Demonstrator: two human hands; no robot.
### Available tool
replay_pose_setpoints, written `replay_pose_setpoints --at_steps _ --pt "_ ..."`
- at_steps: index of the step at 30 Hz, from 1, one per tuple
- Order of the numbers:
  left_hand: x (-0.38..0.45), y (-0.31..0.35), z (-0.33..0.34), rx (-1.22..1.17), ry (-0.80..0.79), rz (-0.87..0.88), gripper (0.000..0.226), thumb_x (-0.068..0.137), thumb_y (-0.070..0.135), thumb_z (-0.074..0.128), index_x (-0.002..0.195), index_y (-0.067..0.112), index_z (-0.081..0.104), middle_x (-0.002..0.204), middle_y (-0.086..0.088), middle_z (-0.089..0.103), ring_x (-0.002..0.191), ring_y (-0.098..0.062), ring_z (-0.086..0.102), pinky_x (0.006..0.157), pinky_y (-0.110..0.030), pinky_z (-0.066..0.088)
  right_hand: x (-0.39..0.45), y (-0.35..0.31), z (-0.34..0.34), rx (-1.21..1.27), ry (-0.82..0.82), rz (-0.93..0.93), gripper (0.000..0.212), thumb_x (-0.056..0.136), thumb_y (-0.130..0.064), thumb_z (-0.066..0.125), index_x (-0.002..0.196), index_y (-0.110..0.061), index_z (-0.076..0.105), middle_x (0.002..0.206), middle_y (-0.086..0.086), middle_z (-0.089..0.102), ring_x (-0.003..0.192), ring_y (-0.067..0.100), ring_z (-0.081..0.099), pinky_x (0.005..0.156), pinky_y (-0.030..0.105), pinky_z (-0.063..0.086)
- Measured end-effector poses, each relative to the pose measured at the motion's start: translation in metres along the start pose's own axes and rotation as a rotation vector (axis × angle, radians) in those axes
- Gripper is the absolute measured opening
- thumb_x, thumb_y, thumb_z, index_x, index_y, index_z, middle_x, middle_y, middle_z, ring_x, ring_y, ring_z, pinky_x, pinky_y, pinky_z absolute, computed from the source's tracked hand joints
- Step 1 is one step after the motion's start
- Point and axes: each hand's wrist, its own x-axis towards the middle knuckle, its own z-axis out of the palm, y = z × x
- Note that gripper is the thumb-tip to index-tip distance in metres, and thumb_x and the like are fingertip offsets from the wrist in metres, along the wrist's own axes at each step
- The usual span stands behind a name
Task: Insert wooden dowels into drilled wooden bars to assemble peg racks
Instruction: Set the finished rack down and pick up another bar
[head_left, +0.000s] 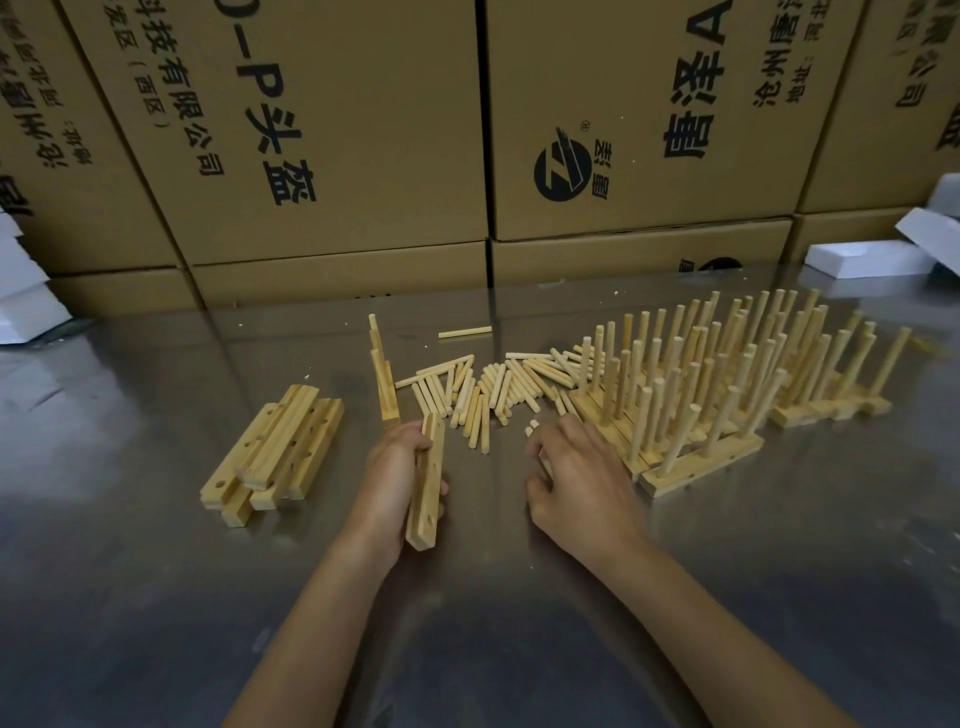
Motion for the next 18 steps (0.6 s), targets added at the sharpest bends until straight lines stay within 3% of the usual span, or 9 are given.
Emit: replay_pose_setpoints --at_steps 6,11,13,18 --pt "0.0006 -0.0026 -0.0036 -0.283 -0.11 -0.091 0.027 0.101 0.018 0.039 0.12 0.011 0.057 0.071 -0.009 0.056 0.051 -0.016 0.053 0.037 -0.021 0.039 0.0022 0.0039 0.0006 0.031 0.027 0.086 0.034 0.09 -0.013 0.058 0.124 -0.017 0.053 0.111 -0.003 0.053 0.106 0.016 0.048 0.091 0.027 0.04" --pt "-0.0017 -0.0023 -0.0024 -0.314 -0.138 -0.1 0.027 0.101 0.018 0.04 0.118 0.01 0.059 0.07 -0.009 0.058 0.05 -0.016 0.053 0.035 -0.022 0.038 0.0011 0.0023 0.0005 0.051 0.01 0.061 0.031 0.09 -0.009 0.057 0.117 -0.024 0.059 0.1 -0.011 0.06 0.103 0.012 0.046 0.087 0.027 0.042" --pt "-0.0031 -0.0024 -0.0007 -0.307 -0.156 -0.09 0.028 0.102 0.018 0.039 0.118 0.01 0.06 0.071 -0.009 0.059 0.051 -0.017 0.052 0.036 -0.022 0.038 0.0013 0.0023 0.0011 0.064 0.001 0.079 0.031 0.09 -0.015 0.059 0.119 -0.024 0.062 0.098 -0.012 0.06 0.105 0.012 0.045 0.091 0.029 0.039" --pt "-0.0075 -0.0024 0.0039 -0.284 -0.248 -0.073 0.029 0.103 0.027 0.046 0.118 0.009 0.063 0.071 -0.006 0.064 0.051 -0.014 0.051 0.036 -0.021 0.037 0.0017 0.0018 0.0045 -0.017 -0.018 0.092 0.01 0.092 -0.032 0.061 0.097 -0.03 0.068 0.102 -0.013 0.057 0.109 0.012 0.042 0.089 0.029 0.029"
